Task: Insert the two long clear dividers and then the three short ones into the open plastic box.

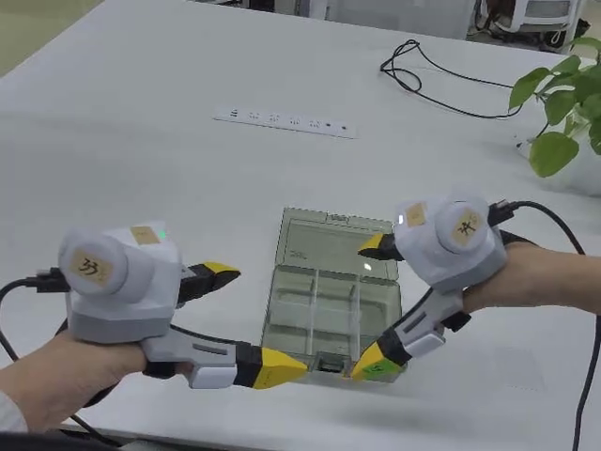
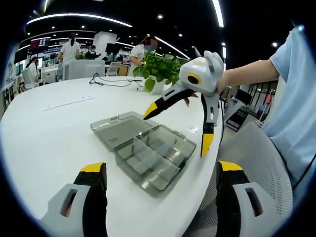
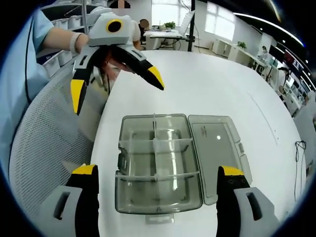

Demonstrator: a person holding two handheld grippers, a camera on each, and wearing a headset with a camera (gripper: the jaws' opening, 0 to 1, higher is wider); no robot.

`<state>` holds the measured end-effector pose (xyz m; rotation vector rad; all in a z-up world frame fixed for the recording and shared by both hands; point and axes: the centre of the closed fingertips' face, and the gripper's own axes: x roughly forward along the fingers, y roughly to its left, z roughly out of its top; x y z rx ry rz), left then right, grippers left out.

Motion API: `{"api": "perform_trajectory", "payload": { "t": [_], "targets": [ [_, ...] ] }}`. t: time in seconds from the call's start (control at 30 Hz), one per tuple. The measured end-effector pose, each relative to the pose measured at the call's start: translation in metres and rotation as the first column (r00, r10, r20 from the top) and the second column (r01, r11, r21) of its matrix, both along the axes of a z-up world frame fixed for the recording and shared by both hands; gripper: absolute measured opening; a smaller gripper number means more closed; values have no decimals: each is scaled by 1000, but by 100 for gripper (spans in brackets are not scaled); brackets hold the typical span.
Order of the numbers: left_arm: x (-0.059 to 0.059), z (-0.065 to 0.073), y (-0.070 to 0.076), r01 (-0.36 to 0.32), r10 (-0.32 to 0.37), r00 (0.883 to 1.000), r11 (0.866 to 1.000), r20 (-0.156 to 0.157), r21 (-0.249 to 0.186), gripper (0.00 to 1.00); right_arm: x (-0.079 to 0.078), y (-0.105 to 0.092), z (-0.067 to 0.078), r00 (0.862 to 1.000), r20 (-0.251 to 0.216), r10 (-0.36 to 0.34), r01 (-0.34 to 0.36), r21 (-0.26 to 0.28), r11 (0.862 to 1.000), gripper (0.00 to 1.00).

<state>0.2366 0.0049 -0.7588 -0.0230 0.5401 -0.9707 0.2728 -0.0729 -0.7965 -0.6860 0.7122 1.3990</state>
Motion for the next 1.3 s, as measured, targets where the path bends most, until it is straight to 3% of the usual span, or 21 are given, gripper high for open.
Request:
{"api": "perform_trajectory", "payload": {
  "t": [0.4, 0.8, 1.0, 1.13, 1.3],
  "targets": [
    [5, 0, 2, 0, 0, 1000, 1000, 1, 14, 96, 7, -49, 6, 991, 7, -132, 132, 26, 991, 100],
    [5, 1, -3, 4, -4, 1000, 1000, 0, 21, 98, 5, -120, 1, 973, 19, -229, 229, -24, 973, 99],
    [2, -1, -5, 7, -6, 1000, 1000, -6, 29, 98, -2, -142, -3, 967, 20, -252, 253, -46, 966, 98],
    [0, 0, -6, 7, -7, 1000, 1000, -6, 30, 97, -10, -155, -9, 968, 9, -250, 250, -80, 965, 97],
    [-2, 2, -4, -2, 2, 1000, 999, -4, 32, 97, -22, -179, -27, 979, -10, -204, 199, -191, 961, 85]
  ]
}}
